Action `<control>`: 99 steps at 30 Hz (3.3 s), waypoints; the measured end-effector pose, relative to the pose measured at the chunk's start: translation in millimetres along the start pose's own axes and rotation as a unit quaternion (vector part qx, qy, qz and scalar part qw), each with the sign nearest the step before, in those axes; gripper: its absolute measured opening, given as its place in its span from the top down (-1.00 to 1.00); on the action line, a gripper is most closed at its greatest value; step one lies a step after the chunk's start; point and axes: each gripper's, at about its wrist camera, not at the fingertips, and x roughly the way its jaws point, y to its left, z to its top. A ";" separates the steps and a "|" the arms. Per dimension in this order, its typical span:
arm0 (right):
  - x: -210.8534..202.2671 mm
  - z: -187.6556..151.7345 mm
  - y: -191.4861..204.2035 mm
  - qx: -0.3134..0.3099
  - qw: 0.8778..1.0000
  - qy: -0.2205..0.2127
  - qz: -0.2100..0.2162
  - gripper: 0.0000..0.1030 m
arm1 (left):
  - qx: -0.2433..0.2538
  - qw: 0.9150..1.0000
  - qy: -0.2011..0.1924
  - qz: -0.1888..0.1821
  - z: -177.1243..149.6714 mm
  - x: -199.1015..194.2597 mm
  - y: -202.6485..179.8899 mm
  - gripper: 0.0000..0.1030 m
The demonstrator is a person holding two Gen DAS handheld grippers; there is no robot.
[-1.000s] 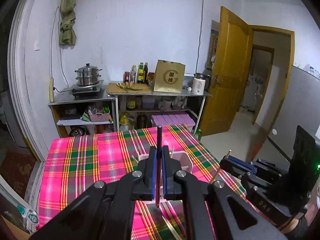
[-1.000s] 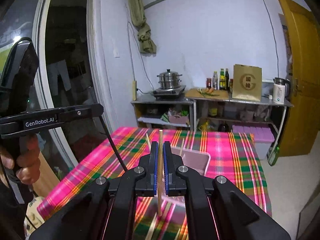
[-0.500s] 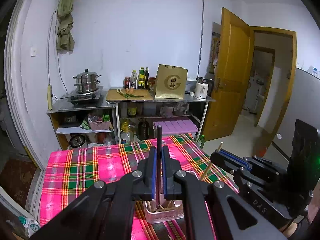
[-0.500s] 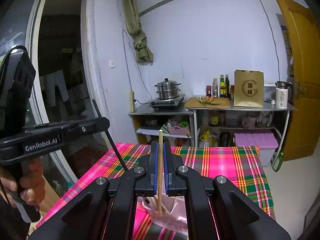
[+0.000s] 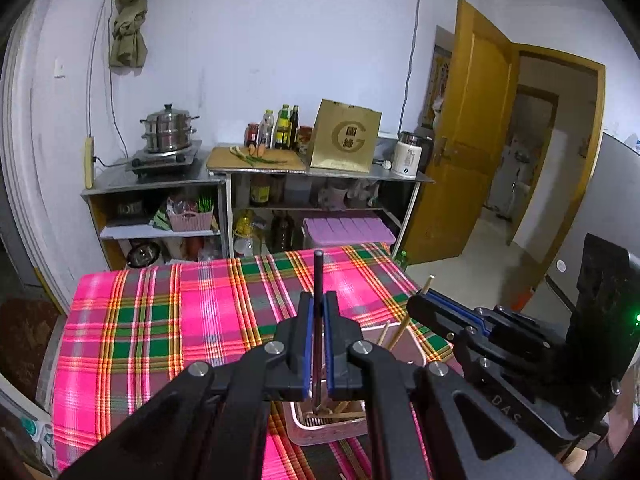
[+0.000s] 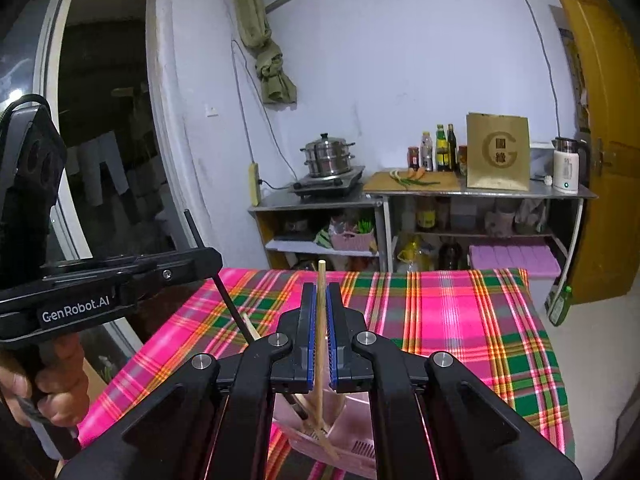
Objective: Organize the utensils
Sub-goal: 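Open the right tool to drop its chopstick in the basket while the left tool releases its own, then move both open tools back down to the loose chopsticks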
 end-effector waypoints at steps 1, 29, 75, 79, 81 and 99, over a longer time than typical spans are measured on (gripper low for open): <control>3.2 -2.9 -1.0 0.001 1.000 0.005 -0.001 0.91 | -0.001 1.000 0.003 0.000 -1.6 3.7 0.5 0.90; 0.9 -30.9 -20.7 0.018 0.999 0.047 -0.009 0.78 | -0.020 1.000 0.017 0.008 -34.7 4.2 10.1 0.70; -185.3 -190.7 41.1 -0.021 0.999 0.028 -0.042 0.43 | -0.013 0.999 -0.014 0.043 -254.1 -128.4 -55.3 0.42; -183.0 -195.2 40.8 -0.019 0.998 0.033 -0.042 0.43 | -0.016 0.999 -0.005 0.042 -260.1 -125.2 -54.5 0.42; -181.4 -196.6 40.5 -0.019 0.998 0.036 -0.042 0.43 | -0.018 0.999 -0.002 0.041 -262.0 -123.9 -53.8 0.42; -127.2 -212.3 33.8 -0.013 0.994 0.106 -0.035 0.43 | -0.032 0.995 0.079 0.042 -267.0 -56.9 -36.5 0.43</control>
